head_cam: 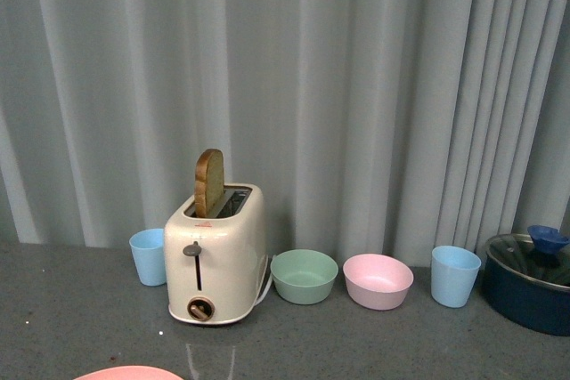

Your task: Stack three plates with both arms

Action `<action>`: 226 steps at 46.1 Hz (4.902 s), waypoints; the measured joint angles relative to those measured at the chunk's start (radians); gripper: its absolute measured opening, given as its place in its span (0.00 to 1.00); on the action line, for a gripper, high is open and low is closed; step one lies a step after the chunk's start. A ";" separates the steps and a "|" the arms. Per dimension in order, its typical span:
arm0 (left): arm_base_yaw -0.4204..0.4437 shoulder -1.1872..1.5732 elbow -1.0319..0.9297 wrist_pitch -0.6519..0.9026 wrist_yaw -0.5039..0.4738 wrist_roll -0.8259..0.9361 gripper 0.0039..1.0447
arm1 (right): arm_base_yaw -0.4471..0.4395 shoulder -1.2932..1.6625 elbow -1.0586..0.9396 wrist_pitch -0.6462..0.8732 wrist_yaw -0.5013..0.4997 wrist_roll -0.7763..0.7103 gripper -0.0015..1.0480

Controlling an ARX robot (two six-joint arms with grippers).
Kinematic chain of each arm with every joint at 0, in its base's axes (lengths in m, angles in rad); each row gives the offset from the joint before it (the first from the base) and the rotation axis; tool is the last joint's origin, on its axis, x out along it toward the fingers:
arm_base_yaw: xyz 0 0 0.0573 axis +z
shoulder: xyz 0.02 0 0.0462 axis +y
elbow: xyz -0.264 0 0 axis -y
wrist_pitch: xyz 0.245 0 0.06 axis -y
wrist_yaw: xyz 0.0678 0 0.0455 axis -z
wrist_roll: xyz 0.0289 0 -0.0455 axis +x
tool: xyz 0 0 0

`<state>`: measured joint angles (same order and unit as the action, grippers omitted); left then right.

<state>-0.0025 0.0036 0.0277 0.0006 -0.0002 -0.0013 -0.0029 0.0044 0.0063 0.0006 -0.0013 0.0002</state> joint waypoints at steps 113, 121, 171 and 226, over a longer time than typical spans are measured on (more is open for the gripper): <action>0.139 1.905 1.142 -0.328 0.187 0.396 0.94 | 0.001 0.000 0.000 0.000 0.000 0.000 0.93; 0.185 1.983 1.178 -0.318 0.133 0.477 0.94 | 0.001 0.000 0.000 0.000 0.000 0.000 0.93; 0.248 2.148 1.218 -0.300 0.163 0.476 0.94 | 0.001 0.000 0.000 0.000 0.000 0.000 0.93; 0.216 2.174 1.171 -0.248 0.176 0.487 0.36 | 0.001 0.000 0.000 0.000 0.000 0.000 0.93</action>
<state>0.2131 2.1780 1.1984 -0.2478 0.1757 0.4858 -0.0021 0.0044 0.0063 0.0006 -0.0010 0.0002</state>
